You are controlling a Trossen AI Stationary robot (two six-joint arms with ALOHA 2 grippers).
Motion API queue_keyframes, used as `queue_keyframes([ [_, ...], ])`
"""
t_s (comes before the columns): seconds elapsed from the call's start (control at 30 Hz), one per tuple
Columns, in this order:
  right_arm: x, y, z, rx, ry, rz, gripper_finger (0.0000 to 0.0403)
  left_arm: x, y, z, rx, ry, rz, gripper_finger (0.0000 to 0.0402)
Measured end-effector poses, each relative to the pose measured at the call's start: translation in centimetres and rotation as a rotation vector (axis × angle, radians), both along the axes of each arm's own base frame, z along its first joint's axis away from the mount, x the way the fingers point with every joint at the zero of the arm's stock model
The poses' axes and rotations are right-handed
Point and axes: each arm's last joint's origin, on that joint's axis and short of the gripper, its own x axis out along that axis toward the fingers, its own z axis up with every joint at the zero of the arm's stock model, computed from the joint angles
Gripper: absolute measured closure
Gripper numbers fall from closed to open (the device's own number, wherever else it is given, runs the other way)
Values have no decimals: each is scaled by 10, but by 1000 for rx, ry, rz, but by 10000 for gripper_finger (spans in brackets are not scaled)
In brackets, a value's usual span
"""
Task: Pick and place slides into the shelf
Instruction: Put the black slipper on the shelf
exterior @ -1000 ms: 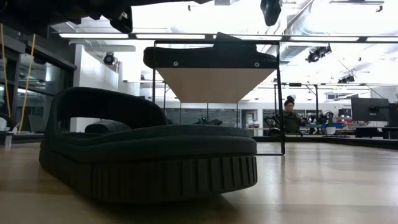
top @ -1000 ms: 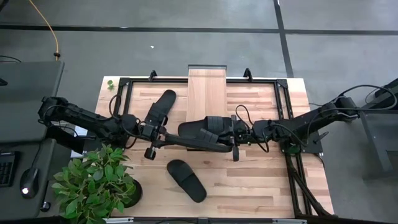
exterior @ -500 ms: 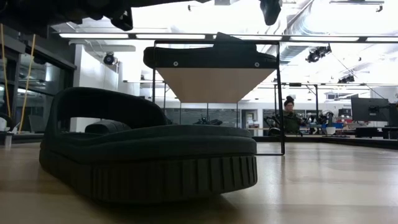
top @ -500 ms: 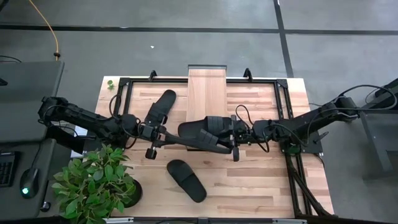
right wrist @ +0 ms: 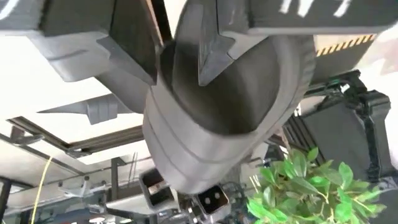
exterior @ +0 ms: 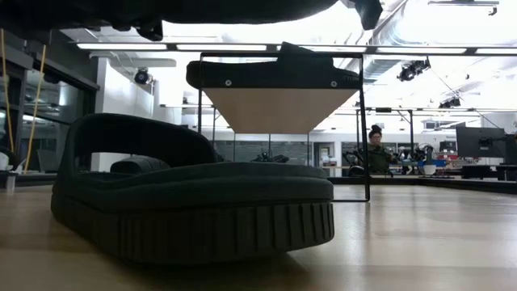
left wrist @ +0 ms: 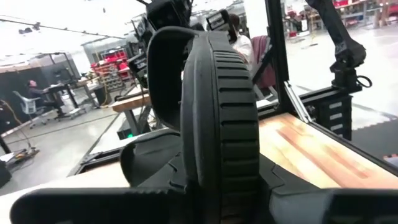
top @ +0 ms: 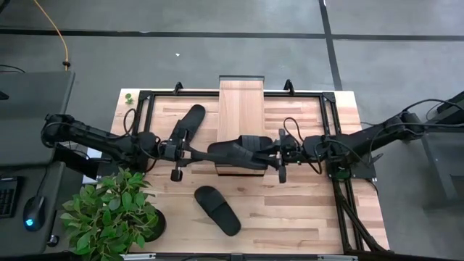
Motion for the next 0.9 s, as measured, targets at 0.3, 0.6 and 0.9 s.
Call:
queue_keyframes([
  [0.3, -4, -1, -3, 30, 55, -12, 292, -14, 1, 5, 59, 26, 37, 345],
  [0.6, -8, -4, -6, 2, 97, -87, 292, -23, 4, 4, 172, 83, 127, 329],
  [0.9, -9, -5, -7, 18, 103, -98, 292, -26, 4, 21, 184, 72, 129, 338],
])
